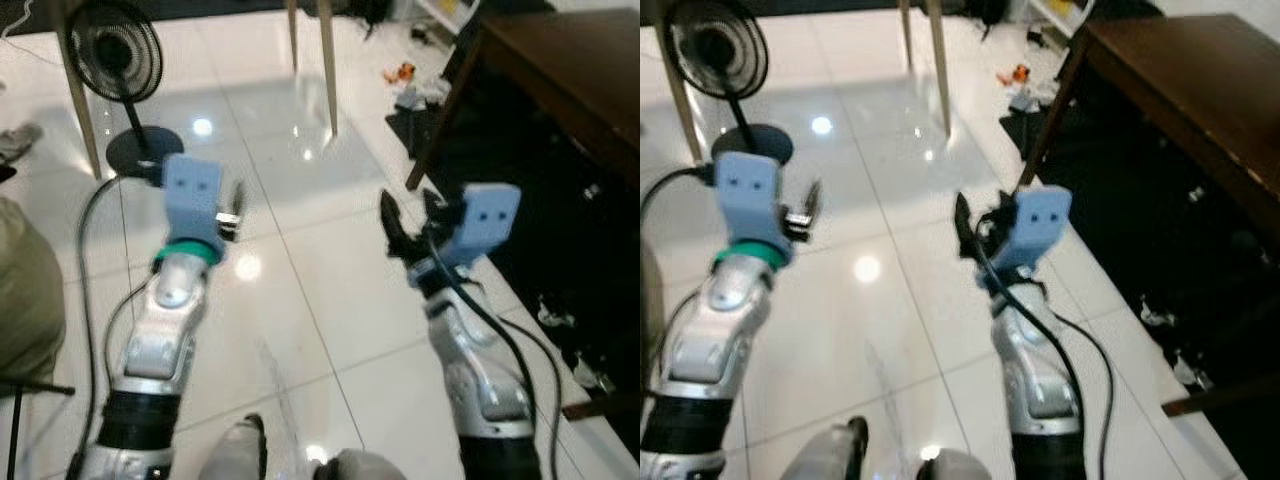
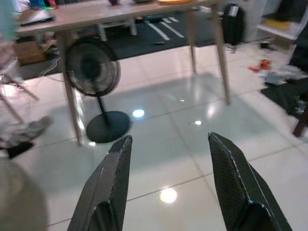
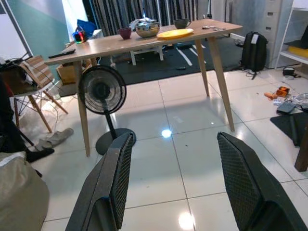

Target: Setting the table

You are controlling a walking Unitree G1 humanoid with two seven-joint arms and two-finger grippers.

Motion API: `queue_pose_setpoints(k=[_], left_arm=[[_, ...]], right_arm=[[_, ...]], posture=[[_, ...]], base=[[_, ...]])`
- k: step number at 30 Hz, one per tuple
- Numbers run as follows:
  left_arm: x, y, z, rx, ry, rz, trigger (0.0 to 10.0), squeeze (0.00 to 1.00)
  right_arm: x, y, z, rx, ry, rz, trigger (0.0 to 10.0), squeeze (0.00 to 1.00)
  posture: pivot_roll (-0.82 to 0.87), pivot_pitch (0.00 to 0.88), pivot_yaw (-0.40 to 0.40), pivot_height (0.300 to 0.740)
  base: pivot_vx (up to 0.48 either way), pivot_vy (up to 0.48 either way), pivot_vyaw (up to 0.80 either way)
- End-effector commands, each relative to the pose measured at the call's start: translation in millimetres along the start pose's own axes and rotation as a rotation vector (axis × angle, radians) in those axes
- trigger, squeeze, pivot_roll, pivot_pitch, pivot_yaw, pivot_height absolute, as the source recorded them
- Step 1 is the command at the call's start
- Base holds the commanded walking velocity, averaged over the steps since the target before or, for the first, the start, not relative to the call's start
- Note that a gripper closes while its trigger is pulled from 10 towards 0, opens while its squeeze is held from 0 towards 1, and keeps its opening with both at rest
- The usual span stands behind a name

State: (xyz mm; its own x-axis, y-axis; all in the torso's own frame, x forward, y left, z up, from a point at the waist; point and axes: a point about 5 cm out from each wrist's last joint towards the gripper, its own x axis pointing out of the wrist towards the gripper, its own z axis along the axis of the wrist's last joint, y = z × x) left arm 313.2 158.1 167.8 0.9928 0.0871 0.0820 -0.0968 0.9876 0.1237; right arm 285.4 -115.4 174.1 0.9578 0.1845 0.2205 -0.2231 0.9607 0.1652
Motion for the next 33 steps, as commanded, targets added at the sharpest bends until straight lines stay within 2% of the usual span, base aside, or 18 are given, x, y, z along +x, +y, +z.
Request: queue_pose_setpoints(k=[1,9,26,29,30,31,33], left_arm=[[2.5,-4.6,1.2,-0.001,-0.003,-0.001,10.0,0.0],[4.7,-7.0,2.7,-0.013,-0.012,-0.004,10.0,0.0],[6.3,-8.4,4.1,-0.018,-0.024,-0.002,10.0,0.0],[5.9,-7.9,4.4,-0.015,-0.028,-0.021,10.0,0.0],[4.3,-7.5,3.3,-0.004,-0.028,-0.049,10.0,0.0],[1.4,-7.9,0.1,0.02,-0.024,-0.102,10.0,0.0],[0.7,-8.2,-1.0,0.027,-0.023,-0.116,10.0,0.0]], right_arm=[[-2.0,-8.2,0.0,0.0,-0.002,-0.034,10.0,0.0],[-1.8,-10.7,3.2,0.003,-0.019,-0.034,10.0,0.0],[-1.0,-5.5,2.6,-0.007,-0.021,0.006,10.0,0.0],[-1.3,-3.7,-1.3,-0.06,0.003,0.041,10.0,0.0],[-2.3,-5.9,-5.6,-0.092,0.026,0.055,10.0,0.0],[-3.8,-16.4,-12.3,-0.147,0.057,0.045,10.0,0.0],[-4.1,-20.5,-13.8,-0.158,0.063,0.035,10.0,0.0]], posture=[[0.0,0.0,-0.016,0.74],[0.0,0.0,-0.014,0.74],[0.0,0.0,-0.012,0.74],[0.01,0.0,-0.013,0.74],[0.01,0.0,-0.017,0.74],[0.02,0.0,-0.02,0.74],[0.02,0.0,-0.02,0.74]], base=[[0.472,0.0,0.0],[0.472,0.0,0.0],[0.47,0.0,0.0],[0.472,0.0,0.0],[0.472,0.0,0.0],[0.472,0.0,0.0],[0.472,0.0,0.0]])
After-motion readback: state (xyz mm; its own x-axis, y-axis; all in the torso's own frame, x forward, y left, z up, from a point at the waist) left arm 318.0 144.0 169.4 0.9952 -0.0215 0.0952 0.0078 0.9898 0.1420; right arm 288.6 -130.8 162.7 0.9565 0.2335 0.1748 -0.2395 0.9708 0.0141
